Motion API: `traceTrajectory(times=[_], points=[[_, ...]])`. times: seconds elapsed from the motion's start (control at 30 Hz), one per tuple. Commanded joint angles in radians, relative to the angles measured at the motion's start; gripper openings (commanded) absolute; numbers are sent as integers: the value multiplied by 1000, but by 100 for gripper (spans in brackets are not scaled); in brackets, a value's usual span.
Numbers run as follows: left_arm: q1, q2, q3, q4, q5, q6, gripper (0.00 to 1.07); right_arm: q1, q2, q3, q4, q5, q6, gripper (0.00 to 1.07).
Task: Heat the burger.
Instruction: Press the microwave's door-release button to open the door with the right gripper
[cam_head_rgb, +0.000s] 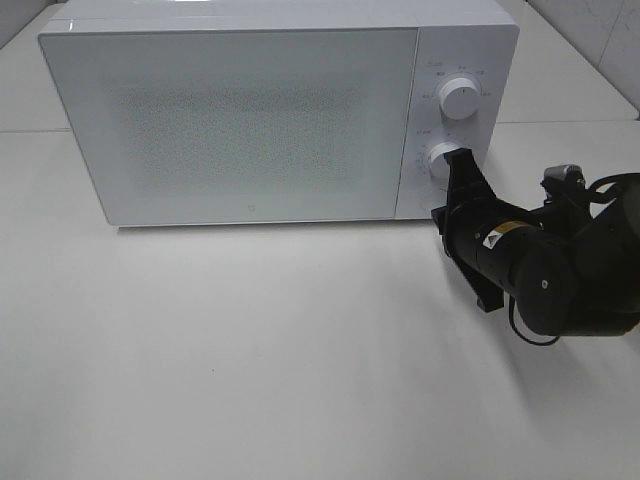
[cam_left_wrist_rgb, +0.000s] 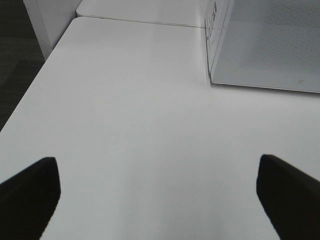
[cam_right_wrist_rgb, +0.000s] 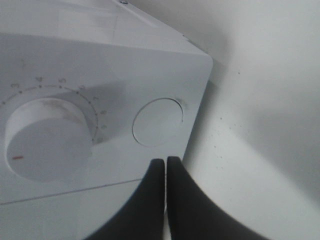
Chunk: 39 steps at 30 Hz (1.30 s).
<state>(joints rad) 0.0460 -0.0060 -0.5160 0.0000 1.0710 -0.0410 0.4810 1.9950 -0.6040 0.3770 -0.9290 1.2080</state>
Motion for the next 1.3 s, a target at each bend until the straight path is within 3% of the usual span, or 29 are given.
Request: traceTrajectory(times=[0.03, 0.5, 1.3], points=[[3, -13, -1, -7, 0, 0, 102, 2, 16, -51, 36, 28, 10, 0], [3, -13, -1, -7, 0, 0, 102, 2, 89, -124, 76, 48, 43, 0], [3, -13, -1, -7, 0, 0, 102, -22, 92, -155, 76, 55, 29, 0]])
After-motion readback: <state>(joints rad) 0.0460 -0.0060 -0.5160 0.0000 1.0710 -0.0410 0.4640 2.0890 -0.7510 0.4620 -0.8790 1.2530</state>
